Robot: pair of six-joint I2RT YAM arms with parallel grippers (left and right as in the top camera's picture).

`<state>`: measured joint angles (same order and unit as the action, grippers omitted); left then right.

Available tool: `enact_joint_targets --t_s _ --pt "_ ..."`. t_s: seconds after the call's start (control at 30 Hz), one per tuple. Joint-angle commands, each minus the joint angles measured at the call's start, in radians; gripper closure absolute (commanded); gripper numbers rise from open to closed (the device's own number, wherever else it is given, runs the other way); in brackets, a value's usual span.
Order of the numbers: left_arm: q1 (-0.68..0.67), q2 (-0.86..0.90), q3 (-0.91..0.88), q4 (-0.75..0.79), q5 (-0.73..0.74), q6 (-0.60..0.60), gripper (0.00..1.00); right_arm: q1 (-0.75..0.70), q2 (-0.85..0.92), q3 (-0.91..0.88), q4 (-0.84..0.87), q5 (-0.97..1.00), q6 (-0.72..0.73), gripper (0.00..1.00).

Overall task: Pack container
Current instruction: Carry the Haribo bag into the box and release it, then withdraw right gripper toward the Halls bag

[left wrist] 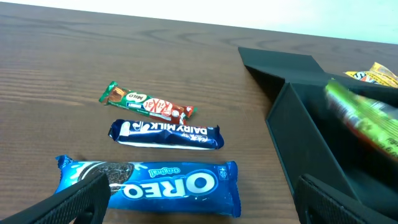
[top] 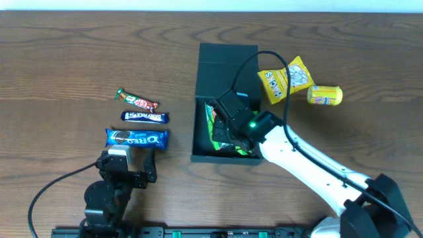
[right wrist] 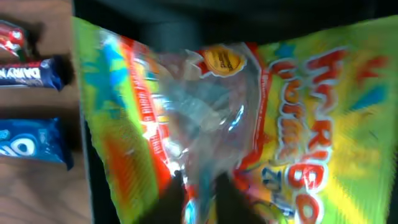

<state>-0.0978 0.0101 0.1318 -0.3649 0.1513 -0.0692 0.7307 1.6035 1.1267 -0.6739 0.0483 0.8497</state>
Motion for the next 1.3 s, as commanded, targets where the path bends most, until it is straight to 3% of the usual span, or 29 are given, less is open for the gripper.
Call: enact_joint_targets --t_s 0.0,0.03,0.1,0.17,0.23,0.27,0.4,0.67,0.93,1.27 --pt "0.006 -0.006 -0.021 -0.008 0.003 0.021 0.05 0.010 -0.008 0.011 0.004 0.000 -0.012 0.16" --pt "0.006 -0.006 -0.021 -0.007 0.003 0.021 0.05 0.009 -0.011 0.017 -0.003 -0.001 -0.031 0.02" --pt "0.006 -0.006 -0.021 -0.007 0.003 0.021 0.05 0.008 -0.023 0.043 -0.024 0.001 -0.069 0.01" --pt "0.006 -0.006 -0.021 -0.007 0.003 0.021 0.05 0.008 -0.042 0.070 -0.025 0.027 -0.116 0.16" --pt "0.006 -0.006 -0.021 -0.007 0.003 0.021 0.05 0.002 -0.048 0.076 -0.018 0.085 -0.142 0.80" --pt "0.006 -0.006 -0.021 -0.007 0.003 0.021 0.05 -0.006 -0.044 0.072 -0.016 0.110 -0.145 0.99" --pt "0.006 -0.006 -0.021 -0.007 0.003 0.021 0.05 -0.026 0.053 0.055 0.024 0.209 -0.145 0.99" --pt "0.006 -0.006 -0.021 -0.008 0.003 0.021 0.05 -0.053 0.308 0.055 0.248 0.229 -0.167 0.99" --pt "0.006 -0.006 -0.021 -0.008 0.003 0.021 0.05 -0.062 0.323 0.055 0.168 0.069 -0.272 0.99" --pt "0.006 -0.006 -0.021 -0.008 0.003 0.021 0.05 -0.090 0.318 0.075 0.183 0.075 -0.306 0.99"
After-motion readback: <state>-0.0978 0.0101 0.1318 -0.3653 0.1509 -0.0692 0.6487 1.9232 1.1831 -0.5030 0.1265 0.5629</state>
